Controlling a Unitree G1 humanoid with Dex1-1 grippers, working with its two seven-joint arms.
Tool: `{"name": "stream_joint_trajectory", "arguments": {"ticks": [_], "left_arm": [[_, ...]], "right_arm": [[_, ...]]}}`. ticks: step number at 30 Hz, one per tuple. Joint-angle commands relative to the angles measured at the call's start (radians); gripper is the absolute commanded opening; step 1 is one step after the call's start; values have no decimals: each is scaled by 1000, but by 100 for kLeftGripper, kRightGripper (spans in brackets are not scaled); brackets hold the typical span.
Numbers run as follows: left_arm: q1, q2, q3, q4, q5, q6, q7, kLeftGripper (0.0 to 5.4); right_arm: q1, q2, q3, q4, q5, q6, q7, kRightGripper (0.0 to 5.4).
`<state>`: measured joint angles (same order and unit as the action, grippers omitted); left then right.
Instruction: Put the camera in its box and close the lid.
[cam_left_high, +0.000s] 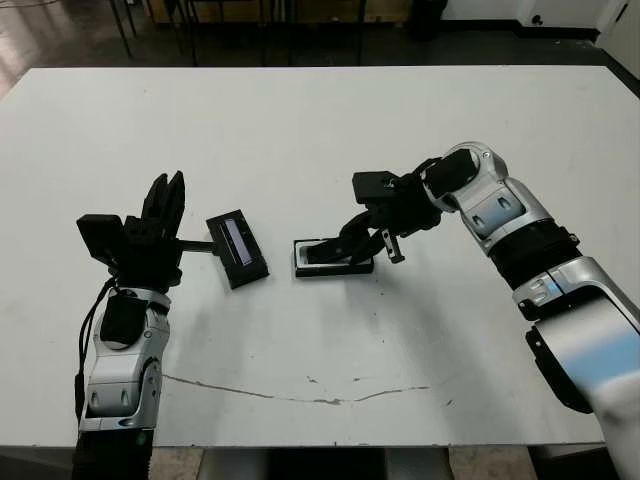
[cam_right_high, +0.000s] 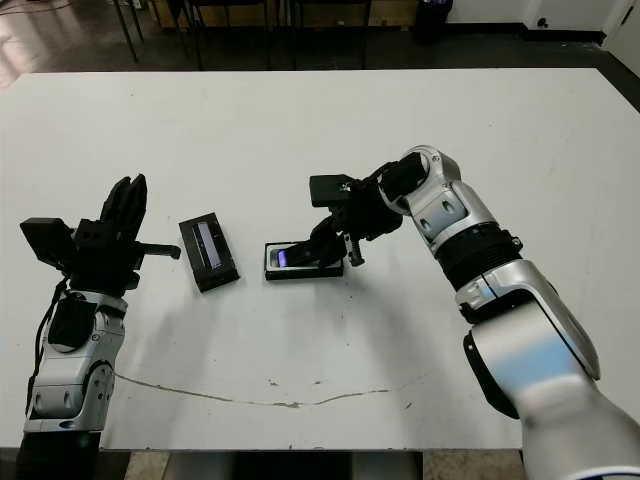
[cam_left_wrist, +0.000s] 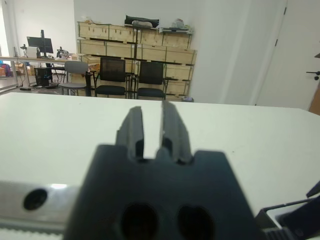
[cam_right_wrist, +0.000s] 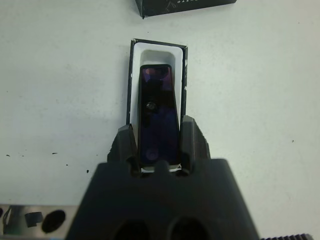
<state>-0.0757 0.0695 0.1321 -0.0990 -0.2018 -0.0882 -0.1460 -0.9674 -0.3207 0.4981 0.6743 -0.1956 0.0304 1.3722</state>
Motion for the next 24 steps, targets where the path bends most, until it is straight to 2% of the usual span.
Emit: {"name": "stream_joint_trajectory", "arguments": {"ticks": [1,10,18,24], "left_arm": [[19,2,-2,21,6,-2,-2,0],[19,-4,-7,21,3,1,1,0],[24,-5,-9,19,8,-4,8,0],[23,-2,-7,31,4,-21,-2,0]], "right_arm": [[6,9,11,18,-7,-20,6,15],[10,41,42,2,-23,10,14,15],[60,46,80,-78,-66,-60,-41,15],[59,70,103,-45,-72,-26,-12,15]]}}
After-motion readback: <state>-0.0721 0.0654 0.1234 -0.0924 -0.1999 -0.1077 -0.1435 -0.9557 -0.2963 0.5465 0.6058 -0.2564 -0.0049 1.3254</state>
